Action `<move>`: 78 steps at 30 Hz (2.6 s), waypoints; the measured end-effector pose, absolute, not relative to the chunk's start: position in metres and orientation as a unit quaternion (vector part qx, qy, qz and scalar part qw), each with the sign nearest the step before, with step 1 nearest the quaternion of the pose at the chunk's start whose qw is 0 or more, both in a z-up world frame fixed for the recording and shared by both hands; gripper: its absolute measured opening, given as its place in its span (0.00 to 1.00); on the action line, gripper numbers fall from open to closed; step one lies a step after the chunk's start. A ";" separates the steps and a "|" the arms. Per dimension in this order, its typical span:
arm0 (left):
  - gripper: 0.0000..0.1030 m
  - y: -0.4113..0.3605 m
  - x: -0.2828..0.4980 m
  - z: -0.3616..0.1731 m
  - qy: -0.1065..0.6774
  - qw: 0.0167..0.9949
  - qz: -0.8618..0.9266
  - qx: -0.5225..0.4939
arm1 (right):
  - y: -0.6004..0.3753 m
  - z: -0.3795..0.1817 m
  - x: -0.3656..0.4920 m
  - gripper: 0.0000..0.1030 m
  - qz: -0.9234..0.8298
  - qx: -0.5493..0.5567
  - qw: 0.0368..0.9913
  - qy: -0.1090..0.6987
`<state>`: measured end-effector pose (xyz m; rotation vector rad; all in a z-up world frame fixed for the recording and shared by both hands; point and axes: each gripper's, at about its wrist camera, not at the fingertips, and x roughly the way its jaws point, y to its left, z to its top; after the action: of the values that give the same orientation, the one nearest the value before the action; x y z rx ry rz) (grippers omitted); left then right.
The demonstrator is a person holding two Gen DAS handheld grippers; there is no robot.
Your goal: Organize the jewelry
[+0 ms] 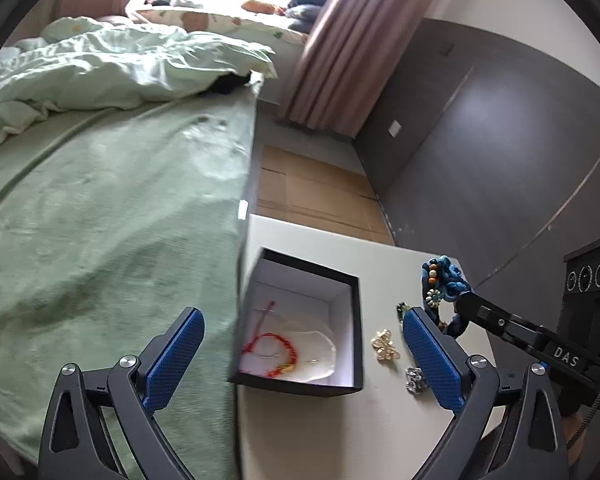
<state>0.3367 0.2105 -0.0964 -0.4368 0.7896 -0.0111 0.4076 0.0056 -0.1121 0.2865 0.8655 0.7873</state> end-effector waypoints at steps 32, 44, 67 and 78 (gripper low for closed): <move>0.97 0.177 0.313 -0.074 0.370 0.910 -0.013 -0.186 | -0.054 -0.086 0.399 0.59 0.317 0.120 0.841 0.422; 0.85 0.128 0.322 -0.071 0.381 0.910 -0.054 -0.155 | -0.109 -0.110 0.392 0.59 0.275 0.174 0.838 0.438; 0.57 0.083 0.351 -0.100 0.425 0.895 -0.077 -0.111 | -0.108 -0.192 0.426 0.23 0.257 0.215 0.788 0.516; 0.57 0.085 0.364 -0.108 0.428 0.892 -0.080 -0.119 | -0.098 -0.210 0.447 0.24 0.231 0.180 0.780 0.553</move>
<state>0.3637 0.0853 -0.1084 -0.2465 0.8887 -0.1666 0.4475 -0.0976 -0.2097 0.3892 1.1945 0.4997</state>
